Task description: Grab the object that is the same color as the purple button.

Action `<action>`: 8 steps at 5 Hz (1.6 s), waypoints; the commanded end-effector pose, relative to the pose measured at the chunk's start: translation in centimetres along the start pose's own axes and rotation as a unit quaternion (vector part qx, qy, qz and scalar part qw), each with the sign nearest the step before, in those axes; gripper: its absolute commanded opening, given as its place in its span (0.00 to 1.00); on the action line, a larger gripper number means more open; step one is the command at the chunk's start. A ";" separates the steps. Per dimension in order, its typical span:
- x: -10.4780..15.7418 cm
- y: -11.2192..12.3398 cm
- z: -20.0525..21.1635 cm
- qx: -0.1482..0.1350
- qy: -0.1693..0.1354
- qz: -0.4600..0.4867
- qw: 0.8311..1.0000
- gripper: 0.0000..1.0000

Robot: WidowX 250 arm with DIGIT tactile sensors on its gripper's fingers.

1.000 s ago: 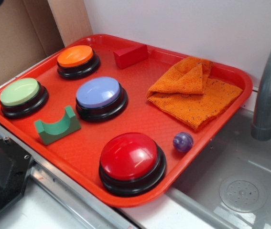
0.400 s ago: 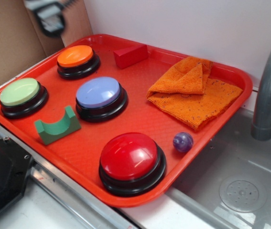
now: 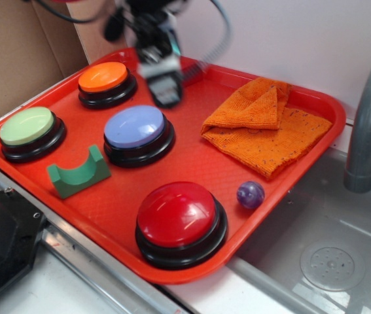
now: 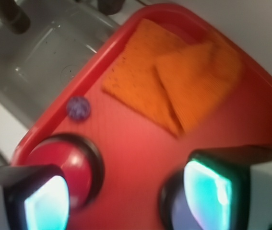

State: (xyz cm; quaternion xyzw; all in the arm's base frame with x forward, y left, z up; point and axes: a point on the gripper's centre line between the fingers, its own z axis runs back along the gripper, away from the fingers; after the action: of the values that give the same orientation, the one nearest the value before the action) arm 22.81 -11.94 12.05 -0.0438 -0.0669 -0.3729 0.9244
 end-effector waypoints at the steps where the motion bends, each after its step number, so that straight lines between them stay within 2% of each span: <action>1: 3.6 -3.1 -4.1 -0.041 -0.030 -0.093 0.994 1.00; 2: 4.1 -4.3 -6.4 -0.047 -0.010 -0.115 0.992 1.00; 4: 4.9 -5.5 -8.7 -0.067 -0.013 -0.139 0.988 1.00; 5: 4.7 -5.6 -9.0 -0.074 -0.002 -0.135 0.988 0.20; 6: 4.5 -5.6 -9.1 -0.083 -0.005 -0.136 0.987 0.16; 8: 3.2 -4.7 -8.6 -0.092 -0.007 -0.111 0.990 0.15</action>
State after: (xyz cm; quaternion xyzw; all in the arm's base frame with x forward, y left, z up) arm 23.35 -18.16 2.98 -0.1232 -0.0287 -0.4716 0.8727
